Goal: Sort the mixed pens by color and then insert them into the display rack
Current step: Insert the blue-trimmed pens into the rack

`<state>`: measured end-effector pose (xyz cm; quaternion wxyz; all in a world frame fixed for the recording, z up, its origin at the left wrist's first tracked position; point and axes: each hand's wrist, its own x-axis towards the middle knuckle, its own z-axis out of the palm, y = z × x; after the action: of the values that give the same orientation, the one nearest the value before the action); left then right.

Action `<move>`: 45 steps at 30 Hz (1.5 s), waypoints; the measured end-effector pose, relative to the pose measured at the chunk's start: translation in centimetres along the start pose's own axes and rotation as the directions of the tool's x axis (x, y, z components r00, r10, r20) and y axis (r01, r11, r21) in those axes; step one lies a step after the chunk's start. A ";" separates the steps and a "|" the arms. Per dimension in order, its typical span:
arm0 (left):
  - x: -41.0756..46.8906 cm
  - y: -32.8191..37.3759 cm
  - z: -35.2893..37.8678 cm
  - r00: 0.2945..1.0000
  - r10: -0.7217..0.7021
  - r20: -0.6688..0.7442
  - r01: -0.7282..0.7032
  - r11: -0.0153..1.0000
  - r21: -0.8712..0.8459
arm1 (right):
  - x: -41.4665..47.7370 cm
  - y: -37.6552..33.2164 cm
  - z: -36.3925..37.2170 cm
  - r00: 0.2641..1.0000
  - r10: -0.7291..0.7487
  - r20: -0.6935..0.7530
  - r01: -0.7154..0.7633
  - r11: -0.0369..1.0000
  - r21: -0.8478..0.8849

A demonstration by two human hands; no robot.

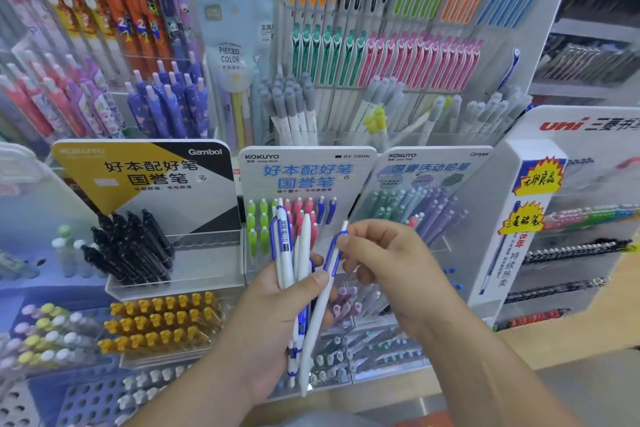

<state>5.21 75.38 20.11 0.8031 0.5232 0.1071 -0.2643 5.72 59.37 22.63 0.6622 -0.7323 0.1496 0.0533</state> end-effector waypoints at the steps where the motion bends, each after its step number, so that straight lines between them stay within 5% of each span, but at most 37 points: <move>1: 0.0 0.0 0.0 1.000 0.003 -0.003 -0.003 1.000 0.006 | 0.0 0.1 0.0 1.000 -0.005 -0.015 0.005 1.000 0.005; 7: 0.2 -0.3 -0.3 1.000 0.005 -0.029 -0.004 1.000 0.031 | 0.0 -0.1 -0.2 0.999 -0.045 -0.006 0.045 0.999 0.003; 12: 0.4 -0.5 -0.9 0.997 0.007 -0.080 -0.008 1.000 -0.008 | 0.9 -1.9 -2.4 0.973 -0.178 -0.144 0.185 0.982 0.035; 18: 0.5 -0.2 -1.5 0.998 0.000 -0.058 -0.004 0.998 -0.061 | 2.5 -3.1 -4.0 0.885 -0.396 -0.246 0.319 0.899 -0.300; 28: 0.6 -0.1 -2.0 0.997 -0.023 -0.073 0.012 0.989 -0.148 | 4.8 -0.4 -2.6 0.861 -0.493 -0.128 0.308 0.704 -0.640; 39: 0.5 0.2 -2.4 0.999 -0.007 -0.049 0.000 0.989 -0.148 | 6.4 1.0 -1.8 0.811 -0.579 -0.080 0.339 0.578 -0.742; 45: 0.5 0.2 -2.6 0.999 -0.011 -0.052 0.003 0.988 -0.155 | 6.7 1.6 -1.9 0.811 -0.573 -0.116 0.341 0.624 -0.703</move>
<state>5.97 77.61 18.98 0.8372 0.4658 0.1501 -0.2442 11.40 56.34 19.42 0.3201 -0.9267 0.0355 -0.1938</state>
